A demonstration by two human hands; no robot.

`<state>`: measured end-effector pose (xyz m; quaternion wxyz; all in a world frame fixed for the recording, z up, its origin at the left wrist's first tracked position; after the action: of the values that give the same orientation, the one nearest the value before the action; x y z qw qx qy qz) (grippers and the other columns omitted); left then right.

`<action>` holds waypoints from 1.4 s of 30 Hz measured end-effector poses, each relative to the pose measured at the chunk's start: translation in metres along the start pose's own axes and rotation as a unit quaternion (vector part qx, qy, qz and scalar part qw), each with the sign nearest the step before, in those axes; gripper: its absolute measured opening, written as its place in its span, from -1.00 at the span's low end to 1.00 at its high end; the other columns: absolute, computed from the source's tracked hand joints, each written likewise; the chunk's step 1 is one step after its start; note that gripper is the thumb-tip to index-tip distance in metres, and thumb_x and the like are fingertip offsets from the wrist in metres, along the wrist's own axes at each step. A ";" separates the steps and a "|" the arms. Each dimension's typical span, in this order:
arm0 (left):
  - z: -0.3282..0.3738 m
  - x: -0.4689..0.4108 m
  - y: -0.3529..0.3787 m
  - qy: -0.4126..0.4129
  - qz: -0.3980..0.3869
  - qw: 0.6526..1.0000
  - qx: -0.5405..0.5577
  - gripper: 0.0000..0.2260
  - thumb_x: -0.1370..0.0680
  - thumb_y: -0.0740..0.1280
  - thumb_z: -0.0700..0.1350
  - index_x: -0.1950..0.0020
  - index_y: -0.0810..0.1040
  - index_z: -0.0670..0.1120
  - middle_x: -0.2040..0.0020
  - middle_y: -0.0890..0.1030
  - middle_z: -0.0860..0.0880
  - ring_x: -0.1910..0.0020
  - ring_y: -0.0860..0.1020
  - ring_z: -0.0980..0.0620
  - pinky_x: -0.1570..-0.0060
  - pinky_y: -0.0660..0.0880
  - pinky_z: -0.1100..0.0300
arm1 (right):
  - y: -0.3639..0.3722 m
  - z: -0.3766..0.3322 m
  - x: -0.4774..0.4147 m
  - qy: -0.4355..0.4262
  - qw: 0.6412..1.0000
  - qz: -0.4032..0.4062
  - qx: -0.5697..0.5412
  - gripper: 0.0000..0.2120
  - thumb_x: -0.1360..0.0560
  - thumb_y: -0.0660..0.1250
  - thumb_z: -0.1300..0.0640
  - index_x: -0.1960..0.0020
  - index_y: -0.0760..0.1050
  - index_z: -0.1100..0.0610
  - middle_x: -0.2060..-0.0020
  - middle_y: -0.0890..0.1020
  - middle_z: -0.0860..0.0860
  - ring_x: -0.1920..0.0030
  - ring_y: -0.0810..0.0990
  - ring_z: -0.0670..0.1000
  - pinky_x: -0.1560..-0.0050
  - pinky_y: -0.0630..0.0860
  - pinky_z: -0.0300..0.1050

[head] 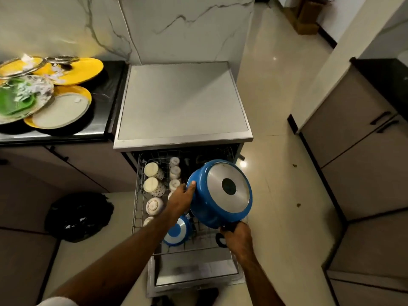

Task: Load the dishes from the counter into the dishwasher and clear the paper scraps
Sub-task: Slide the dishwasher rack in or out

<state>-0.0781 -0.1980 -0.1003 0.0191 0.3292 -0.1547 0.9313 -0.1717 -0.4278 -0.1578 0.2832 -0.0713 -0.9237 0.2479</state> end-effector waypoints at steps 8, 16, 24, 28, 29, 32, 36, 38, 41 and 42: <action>-0.015 -0.024 0.018 0.043 -0.024 0.992 -0.118 -0.03 -0.42 0.49 0.32 -0.67 0.08 0.04 -0.52 0.41 -0.10 -0.40 0.48 -0.13 -0.20 0.59 0.06 | 0.023 0.004 -0.044 -0.009 0.994 0.037 0.105 -0.88 -0.43 0.57 0.19 0.06 0.69 0.17 0.15 0.71 -0.07 0.16 0.64 -0.07 0.14 0.53 -0.21; -0.050 -0.114 0.008 0.030 -0.045 0.998 -0.030 -0.02 -0.16 0.61 0.40 -0.52 0.35 0.25 -0.31 0.61 0.05 -0.20 0.63 -0.01 -0.12 0.65 -0.01 | 0.067 0.026 -0.115 0.002 0.984 0.073 0.160 -0.74 -0.41 0.59 0.09 -0.04 0.63 0.13 0.02 0.63 -0.01 0.02 0.66 0.00 0.06 0.63 -0.21; -0.063 -0.192 0.016 0.025 -0.066 0.997 0.009 -0.32 -0.27 0.67 0.15 -0.32 0.52 0.07 -0.20 0.63 0.04 -0.20 0.62 -0.02 -0.18 0.63 -0.04 | 0.091 0.034 -0.164 0.007 0.971 0.103 0.215 -0.58 -0.45 0.56 -0.01 -0.22 0.57 0.13 -0.14 0.56 0.05 -0.15 0.56 0.04 -0.08 0.60 -0.15; -0.074 -0.214 0.019 0.018 -0.071 0.997 0.021 -0.39 -0.31 0.66 0.09 -0.28 0.56 -0.01 -0.14 0.66 -0.01 -0.09 0.67 -0.03 -0.08 0.66 0.00 | 0.100 0.043 -0.174 0.015 0.966 0.104 0.236 -0.55 -0.51 0.50 -0.02 -0.31 0.49 0.14 -0.25 0.50 0.08 -0.27 0.47 0.07 -0.15 0.51 -0.14; -0.077 -0.217 0.018 0.019 -0.075 0.997 0.019 -0.38 -0.29 0.66 0.11 -0.29 0.57 0.00 -0.14 0.67 -0.02 -0.08 0.67 -0.03 -0.08 0.67 -0.02 | 0.101 0.043 -0.176 0.015 0.965 0.105 0.238 -0.54 -0.52 0.49 -0.01 -0.33 0.47 0.14 -0.27 0.48 0.08 -0.30 0.45 0.08 -0.16 0.51 -0.13; -0.091 -0.226 0.014 0.024 -0.079 0.996 0.037 -0.34 -0.26 0.66 0.12 -0.30 0.56 0.03 -0.16 0.67 -0.04 -0.12 0.67 -0.05 -0.13 0.65 -0.06 | 0.112 0.045 -0.185 0.013 0.966 0.104 0.237 -0.50 -0.52 0.49 -0.01 -0.36 0.46 0.17 -0.29 0.47 0.10 -0.31 0.44 0.11 -0.21 0.53 -0.07; -0.101 -0.236 0.015 0.040 -0.081 0.994 0.055 -0.30 -0.21 0.62 0.15 -0.33 0.54 0.08 -0.18 0.68 -0.01 -0.17 0.65 -0.04 -0.22 0.60 -0.09 | 0.126 0.051 -0.187 0.015 0.963 0.110 0.244 -0.50 -0.53 0.47 -0.06 -0.35 0.47 0.17 -0.30 0.48 0.11 -0.32 0.45 0.12 -0.26 0.56 -0.01; -0.104 -0.241 0.020 0.046 -0.086 0.994 0.050 -0.31 -0.23 0.62 0.15 -0.33 0.54 0.13 -0.21 0.66 0.04 -0.21 0.63 -0.01 -0.24 0.59 -0.07 | 0.131 0.058 -0.187 0.020 0.965 0.120 0.234 -0.50 -0.52 0.48 -0.08 -0.34 0.48 0.17 -0.30 0.49 0.11 -0.33 0.46 0.12 -0.26 0.57 -0.01; -0.107 -0.249 0.026 0.062 -0.085 0.994 0.028 -0.31 -0.23 0.60 0.20 -0.34 0.52 0.19 -0.26 0.63 0.11 -0.25 0.60 0.01 -0.26 0.58 -0.07 | 0.137 0.067 -0.191 0.018 0.967 0.129 0.218 -0.51 -0.49 0.51 -0.07 -0.27 0.53 0.20 -0.23 0.55 0.13 -0.26 0.52 0.13 -0.19 0.60 -0.03; -0.108 -0.252 0.026 0.067 -0.083 0.994 0.025 -0.30 -0.24 0.59 0.20 -0.35 0.51 0.19 -0.26 0.63 0.11 -0.26 0.59 0.01 -0.26 0.58 -0.07 | 0.139 0.069 -0.193 0.013 0.967 0.132 0.219 -0.53 -0.49 0.51 -0.08 -0.24 0.55 0.20 -0.20 0.56 0.13 -0.23 0.55 0.12 -0.16 0.61 -0.03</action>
<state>0.0500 -0.1741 -0.3428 0.0983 0.2785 -0.1024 0.9499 -0.0515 -0.3882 -0.3702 0.2683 -0.1320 -0.8258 0.4781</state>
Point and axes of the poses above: each hand's wrist, its own x-axis away from the middle knuckle, its own y-axis out of the palm, z = x × y, the point moved 9 cm from there along -x, towards the middle knuckle
